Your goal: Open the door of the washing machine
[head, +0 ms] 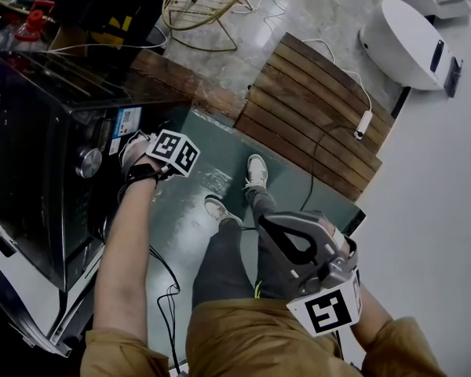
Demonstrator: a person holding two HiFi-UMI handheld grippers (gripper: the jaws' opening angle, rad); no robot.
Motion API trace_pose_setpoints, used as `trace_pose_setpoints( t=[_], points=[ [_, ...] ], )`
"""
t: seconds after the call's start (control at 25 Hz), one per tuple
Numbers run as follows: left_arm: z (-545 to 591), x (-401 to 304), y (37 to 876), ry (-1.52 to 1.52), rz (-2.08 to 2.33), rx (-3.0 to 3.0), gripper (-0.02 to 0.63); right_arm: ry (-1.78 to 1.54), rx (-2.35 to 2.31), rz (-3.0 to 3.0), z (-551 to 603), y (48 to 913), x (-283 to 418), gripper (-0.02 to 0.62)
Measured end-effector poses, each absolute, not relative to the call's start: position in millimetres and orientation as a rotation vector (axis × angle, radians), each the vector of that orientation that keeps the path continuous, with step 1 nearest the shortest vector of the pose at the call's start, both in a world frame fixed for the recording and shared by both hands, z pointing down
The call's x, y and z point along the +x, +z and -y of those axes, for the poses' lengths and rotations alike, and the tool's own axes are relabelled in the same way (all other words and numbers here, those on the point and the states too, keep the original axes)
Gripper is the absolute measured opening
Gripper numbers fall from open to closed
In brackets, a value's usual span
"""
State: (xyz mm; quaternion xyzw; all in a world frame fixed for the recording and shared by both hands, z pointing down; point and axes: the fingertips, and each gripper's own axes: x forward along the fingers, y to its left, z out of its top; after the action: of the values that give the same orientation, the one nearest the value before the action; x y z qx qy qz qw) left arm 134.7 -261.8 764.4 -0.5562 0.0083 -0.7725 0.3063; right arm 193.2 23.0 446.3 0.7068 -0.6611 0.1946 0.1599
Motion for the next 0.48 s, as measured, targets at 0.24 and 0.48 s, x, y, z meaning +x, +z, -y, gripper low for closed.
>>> trace_pose_setpoints(
  t=[0.24,0.48],
  points=[
    [261,136,764,-2.039,-0.025,-1.486,0.189,0.568,2.031,1.891,-17,449,193,0.003],
    [259,136,762,-2.041,-0.019,-1.506,0.175,0.574,2.046,1.905,-9,452,194,0.003]
  ],
)
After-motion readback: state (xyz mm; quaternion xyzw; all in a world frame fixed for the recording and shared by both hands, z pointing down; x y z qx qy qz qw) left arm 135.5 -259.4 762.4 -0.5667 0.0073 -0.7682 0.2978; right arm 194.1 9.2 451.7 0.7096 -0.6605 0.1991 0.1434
